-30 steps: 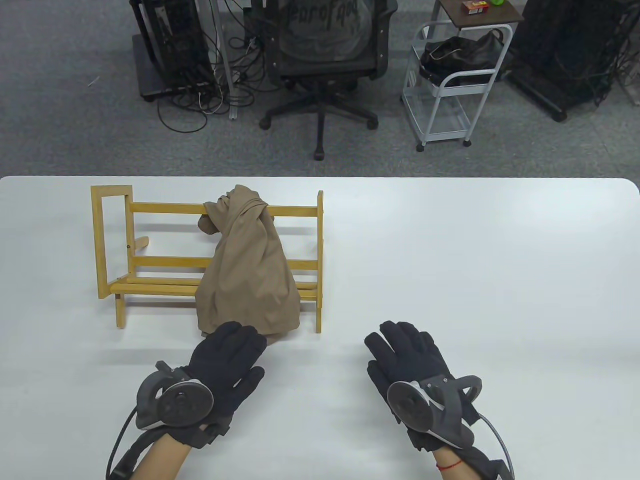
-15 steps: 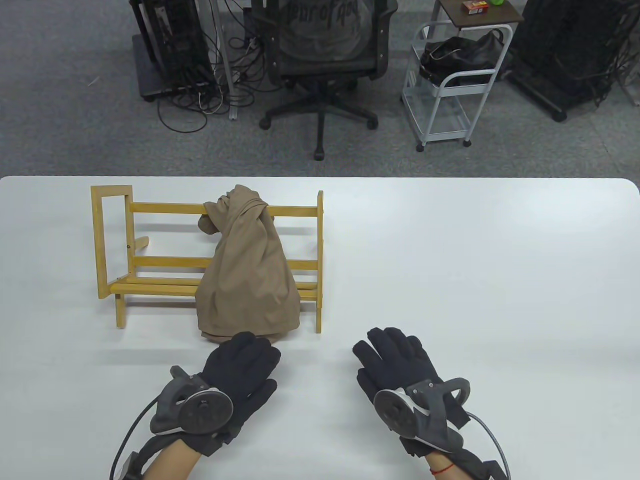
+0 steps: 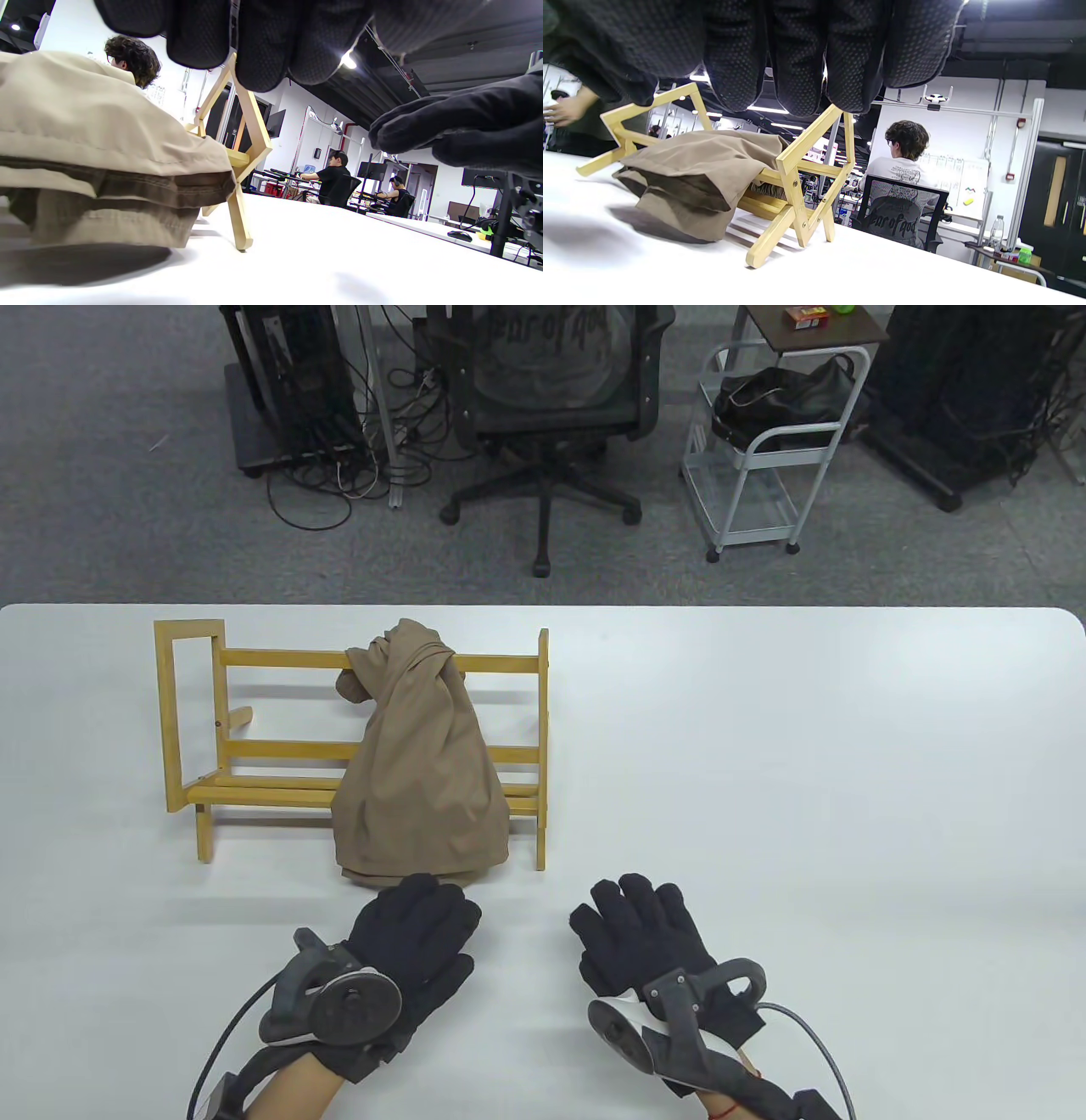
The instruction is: Hang shorts on book rack
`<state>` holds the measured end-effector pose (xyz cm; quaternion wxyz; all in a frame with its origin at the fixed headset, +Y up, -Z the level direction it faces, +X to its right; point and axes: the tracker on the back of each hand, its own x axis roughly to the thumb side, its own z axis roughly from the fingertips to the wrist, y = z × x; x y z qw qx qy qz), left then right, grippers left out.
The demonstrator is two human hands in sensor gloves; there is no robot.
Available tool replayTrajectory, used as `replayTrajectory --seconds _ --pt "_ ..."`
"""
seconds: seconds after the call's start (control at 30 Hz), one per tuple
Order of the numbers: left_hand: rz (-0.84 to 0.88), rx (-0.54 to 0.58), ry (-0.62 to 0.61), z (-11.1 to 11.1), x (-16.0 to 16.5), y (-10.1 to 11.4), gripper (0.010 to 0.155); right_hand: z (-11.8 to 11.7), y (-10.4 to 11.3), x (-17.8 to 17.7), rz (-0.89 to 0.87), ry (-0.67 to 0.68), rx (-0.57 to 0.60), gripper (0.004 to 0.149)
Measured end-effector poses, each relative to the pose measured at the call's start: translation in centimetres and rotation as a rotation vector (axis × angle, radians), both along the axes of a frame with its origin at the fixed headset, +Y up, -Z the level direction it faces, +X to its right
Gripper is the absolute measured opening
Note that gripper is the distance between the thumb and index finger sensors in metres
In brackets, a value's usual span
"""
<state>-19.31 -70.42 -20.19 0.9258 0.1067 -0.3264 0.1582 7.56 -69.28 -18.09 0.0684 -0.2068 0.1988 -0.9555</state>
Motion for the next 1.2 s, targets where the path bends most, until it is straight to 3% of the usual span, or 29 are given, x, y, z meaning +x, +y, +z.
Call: replayTrajectory --seconds 0.43,1.2 --pt "0.0 -0.007 0.007 0.0 -0.1 0.0 0.056 0.5 -0.6 -1.3 0.116 -0.002 0.042 0.05" --pt "0.005 -0.018 0.012 -0.1 -0.2 0.1 0.056 0.5 -0.7 -1.3 0.118 -0.006 0.036 0.05"
